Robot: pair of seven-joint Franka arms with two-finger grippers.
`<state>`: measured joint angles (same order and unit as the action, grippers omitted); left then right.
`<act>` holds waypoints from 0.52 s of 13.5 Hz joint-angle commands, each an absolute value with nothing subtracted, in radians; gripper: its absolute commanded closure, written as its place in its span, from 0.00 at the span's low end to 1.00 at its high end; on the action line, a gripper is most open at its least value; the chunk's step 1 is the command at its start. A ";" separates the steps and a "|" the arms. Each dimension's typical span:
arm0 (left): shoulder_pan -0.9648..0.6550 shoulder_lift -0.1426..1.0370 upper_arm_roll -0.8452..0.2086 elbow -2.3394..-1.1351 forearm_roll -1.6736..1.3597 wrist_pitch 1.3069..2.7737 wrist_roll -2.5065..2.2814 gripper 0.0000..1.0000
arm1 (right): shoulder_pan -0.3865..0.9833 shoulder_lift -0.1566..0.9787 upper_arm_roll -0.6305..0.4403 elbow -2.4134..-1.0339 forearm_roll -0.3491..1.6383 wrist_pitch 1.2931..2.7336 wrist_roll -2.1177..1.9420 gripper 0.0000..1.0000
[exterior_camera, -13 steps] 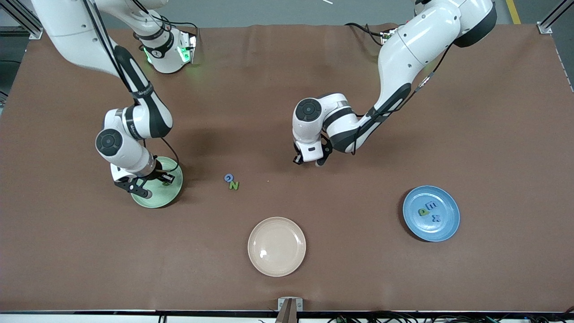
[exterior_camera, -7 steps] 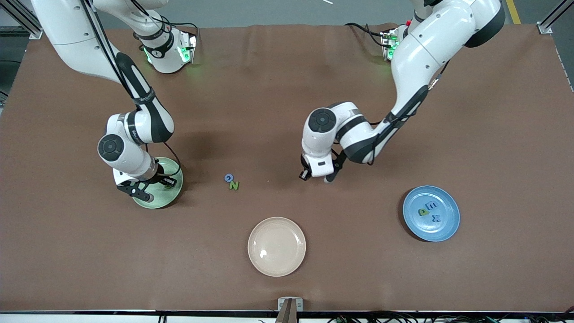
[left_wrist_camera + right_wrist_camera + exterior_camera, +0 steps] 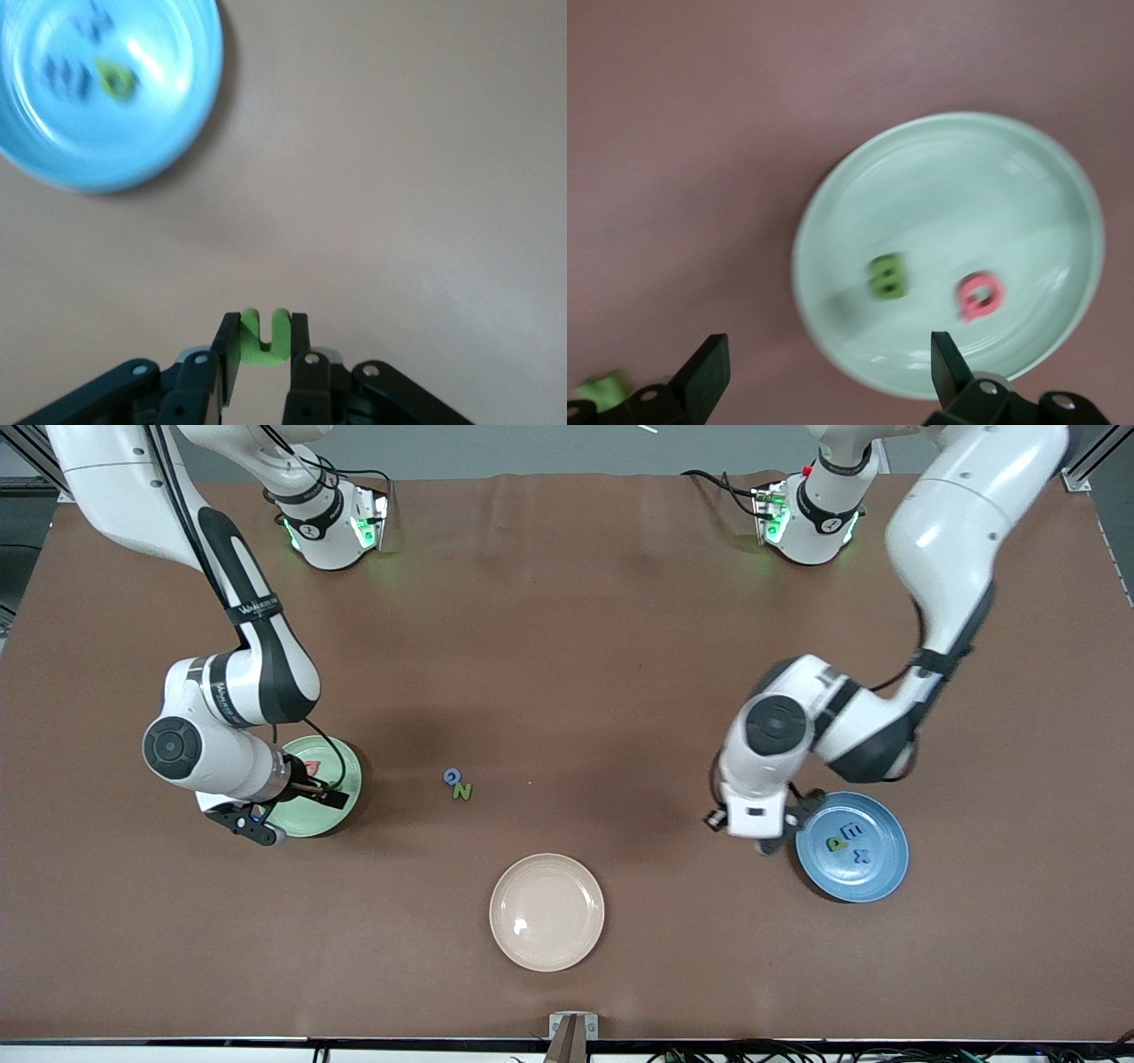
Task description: Sort upper and lower case letters into plates
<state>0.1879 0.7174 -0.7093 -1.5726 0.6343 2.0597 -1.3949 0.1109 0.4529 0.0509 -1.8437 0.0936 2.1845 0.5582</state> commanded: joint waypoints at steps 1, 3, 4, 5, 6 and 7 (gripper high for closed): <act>0.300 0.710 -0.747 -1.591 0.637 2.039 -1.223 1.00 | 0.176 0.456 0.060 -1.850 0.137 2.233 0.612 0.00; 0.366 0.710 -0.747 -1.601 0.637 2.037 -1.120 1.00 | 0.260 0.466 0.060 -1.841 0.108 2.290 0.595 0.00; 0.385 0.712 -0.746 -1.605 0.637 2.037 -1.083 1.00 | 0.305 0.491 0.057 -1.832 0.091 2.310 0.592 0.00; 0.409 0.719 -0.744 -1.612 0.644 2.039 -1.050 1.00 | 0.320 0.518 0.057 -1.813 0.071 2.330 0.585 0.00; 0.448 0.724 -0.742 -1.633 0.658 2.058 -1.002 1.00 | 0.336 0.543 0.058 -1.795 0.055 2.338 0.583 0.00; 0.487 0.729 -0.742 -1.649 0.666 2.089 -0.956 1.00 | 0.360 0.566 0.058 -1.772 0.045 2.338 0.583 0.00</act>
